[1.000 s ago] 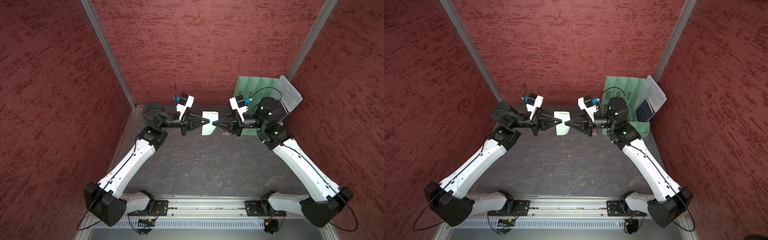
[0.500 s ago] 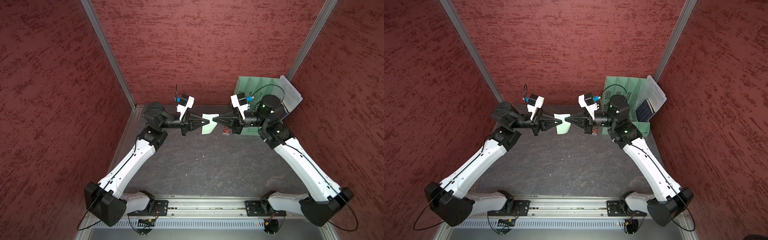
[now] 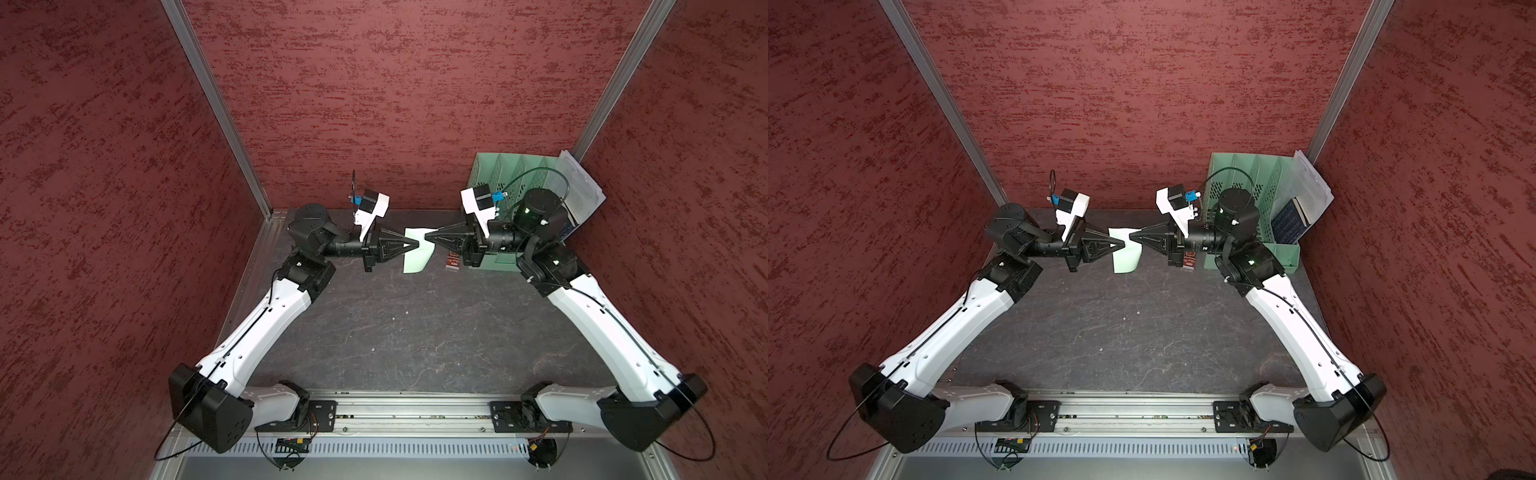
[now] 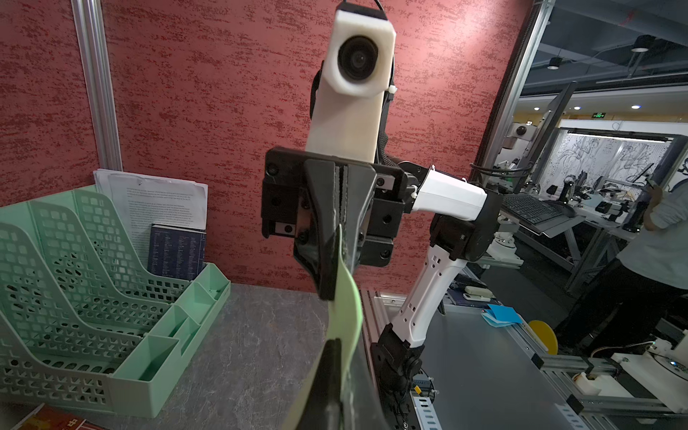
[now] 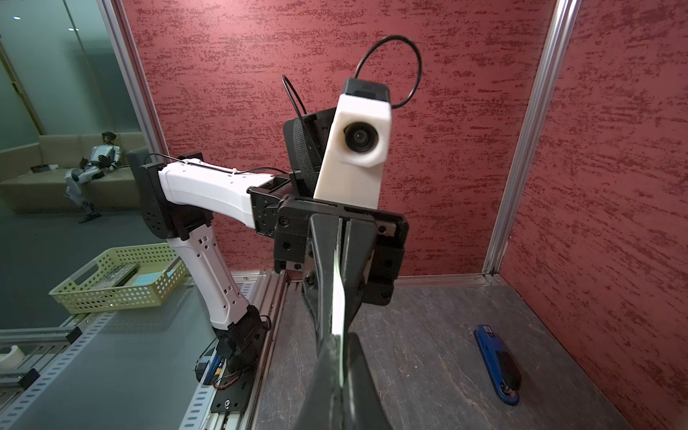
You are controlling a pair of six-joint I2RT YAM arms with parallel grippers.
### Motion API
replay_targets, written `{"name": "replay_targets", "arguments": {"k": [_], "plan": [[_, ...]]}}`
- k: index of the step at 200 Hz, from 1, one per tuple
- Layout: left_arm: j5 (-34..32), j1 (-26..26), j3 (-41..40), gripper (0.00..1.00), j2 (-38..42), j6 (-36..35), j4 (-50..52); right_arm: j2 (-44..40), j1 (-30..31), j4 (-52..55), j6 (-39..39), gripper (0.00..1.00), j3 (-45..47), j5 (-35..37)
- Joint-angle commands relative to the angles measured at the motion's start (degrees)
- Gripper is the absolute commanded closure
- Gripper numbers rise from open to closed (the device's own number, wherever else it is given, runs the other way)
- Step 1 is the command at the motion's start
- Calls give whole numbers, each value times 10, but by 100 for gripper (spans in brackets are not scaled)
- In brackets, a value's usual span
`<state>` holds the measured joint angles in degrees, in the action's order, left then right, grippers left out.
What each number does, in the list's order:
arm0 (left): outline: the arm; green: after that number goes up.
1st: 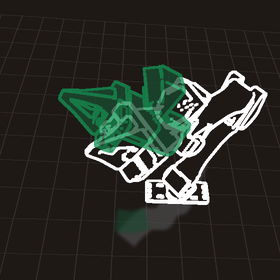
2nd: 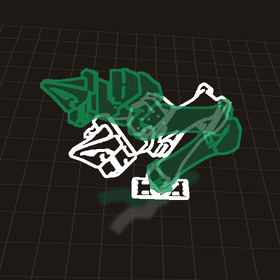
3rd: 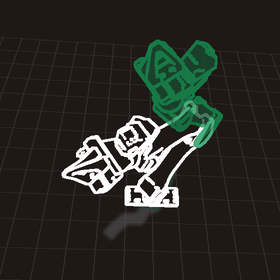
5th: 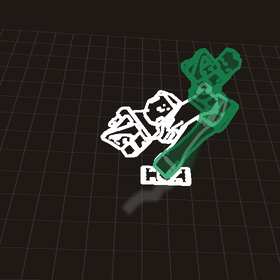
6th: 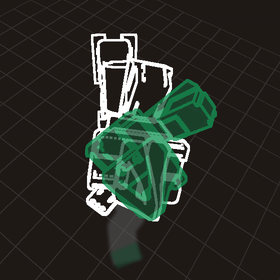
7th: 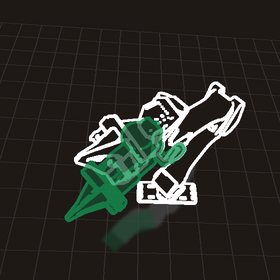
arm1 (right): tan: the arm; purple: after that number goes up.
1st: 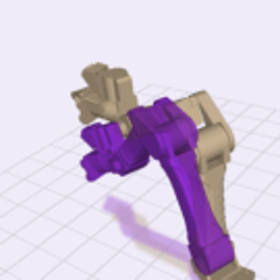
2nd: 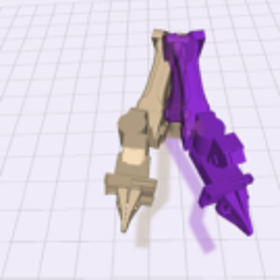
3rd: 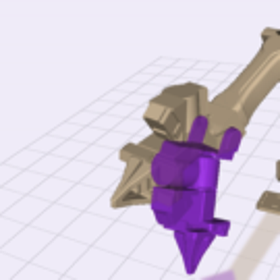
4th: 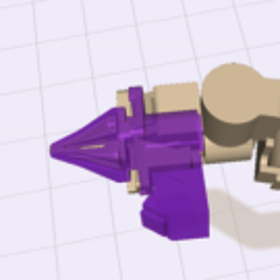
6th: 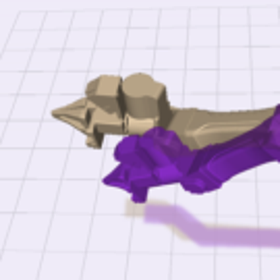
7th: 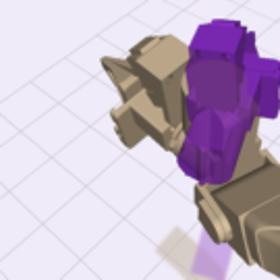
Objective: Fold the square paper along the opposite sides
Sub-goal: Smooth out the paper.
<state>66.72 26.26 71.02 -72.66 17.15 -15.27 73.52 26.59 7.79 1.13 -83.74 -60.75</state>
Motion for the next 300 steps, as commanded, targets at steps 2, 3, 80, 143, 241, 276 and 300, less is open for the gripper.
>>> {"name": "replay_targets", "arguments": {"k": [2, 3, 80, 143, 241, 276, 300], "plan": [[2, -1, -8, 100, 9, -9, 16, -3, 0, -6, 5, 74, -17, 12], [2, -1, -8, 100, 9, -10, 16, -3, 0, -6, 5, 73, -16, 12], [-25, -5, 3, 100, 37, -16, -2, -17, 0, -30, -13, 60, 43, -4], [-28, -4, 6, 100, 28, -6, -19, -12, 0, -45, -33, 77, 44, -36], [-53, -11, 31, 100, 16, -20, -15, -25, 1, -62, -44, 91, 66, -58], [-55, -11, 33, 100, 13, -9, -34, -25, 1, -61, -45, 89, 71, -64], [-54, -11, 35, 100, 11, -1, -43, -23, 2, -61, -46, 86, 73, -67]]}}
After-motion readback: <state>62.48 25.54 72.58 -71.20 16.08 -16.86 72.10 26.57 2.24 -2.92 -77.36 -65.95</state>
